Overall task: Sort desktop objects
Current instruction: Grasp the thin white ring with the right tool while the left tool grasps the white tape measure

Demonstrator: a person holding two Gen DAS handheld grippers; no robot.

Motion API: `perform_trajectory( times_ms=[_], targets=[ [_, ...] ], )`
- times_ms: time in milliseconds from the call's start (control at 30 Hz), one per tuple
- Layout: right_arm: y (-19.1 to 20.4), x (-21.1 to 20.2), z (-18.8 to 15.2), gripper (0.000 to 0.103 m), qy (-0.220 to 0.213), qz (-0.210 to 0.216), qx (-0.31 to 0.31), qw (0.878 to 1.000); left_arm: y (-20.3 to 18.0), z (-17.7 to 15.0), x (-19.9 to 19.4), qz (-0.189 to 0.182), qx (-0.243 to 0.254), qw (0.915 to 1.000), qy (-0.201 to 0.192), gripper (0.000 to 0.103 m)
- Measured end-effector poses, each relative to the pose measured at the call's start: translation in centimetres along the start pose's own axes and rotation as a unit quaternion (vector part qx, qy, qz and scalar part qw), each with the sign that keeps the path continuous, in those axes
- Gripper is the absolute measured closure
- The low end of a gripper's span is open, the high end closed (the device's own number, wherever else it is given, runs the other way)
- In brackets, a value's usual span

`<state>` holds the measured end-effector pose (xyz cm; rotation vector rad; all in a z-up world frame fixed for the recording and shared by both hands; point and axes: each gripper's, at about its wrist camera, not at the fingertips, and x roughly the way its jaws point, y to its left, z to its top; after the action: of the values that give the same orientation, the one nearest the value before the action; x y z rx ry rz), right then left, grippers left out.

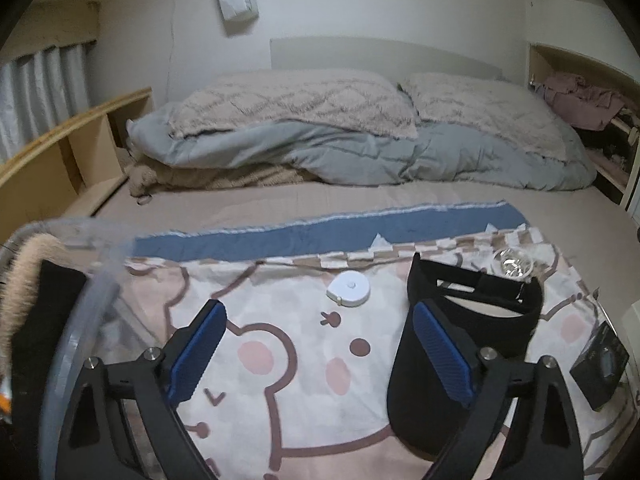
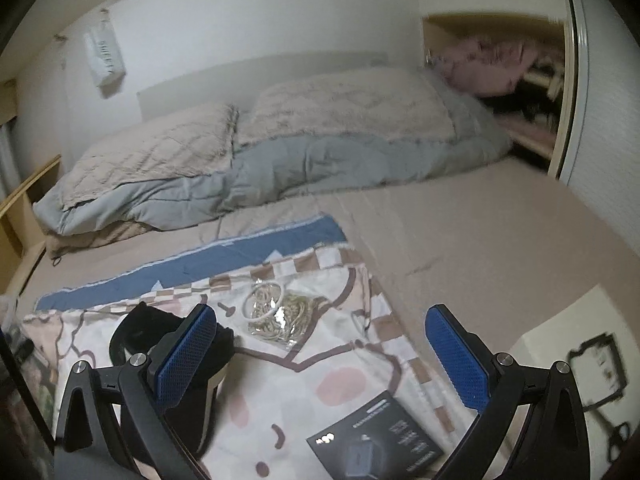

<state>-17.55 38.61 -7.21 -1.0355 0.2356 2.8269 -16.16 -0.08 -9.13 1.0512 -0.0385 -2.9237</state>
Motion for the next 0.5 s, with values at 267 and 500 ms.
perform_trajectory(
  times_ms=[267, 500],
  targets=[
    [0.9, 7.1, -0.5, 0.000, 0.071, 0.045, 0.023, 0.996, -0.1, -1.5, 6.2, -0.024, -0.014, 0.9989, 0.038, 0.009],
    [2.0, 13.1, -1.2, 0.024, 0.121, 0.084, 0.049, 0.988, 0.9, -2.0, 10.5, -0.045, -0.038, 0.9969, 0.052, 0.009]
  ],
)
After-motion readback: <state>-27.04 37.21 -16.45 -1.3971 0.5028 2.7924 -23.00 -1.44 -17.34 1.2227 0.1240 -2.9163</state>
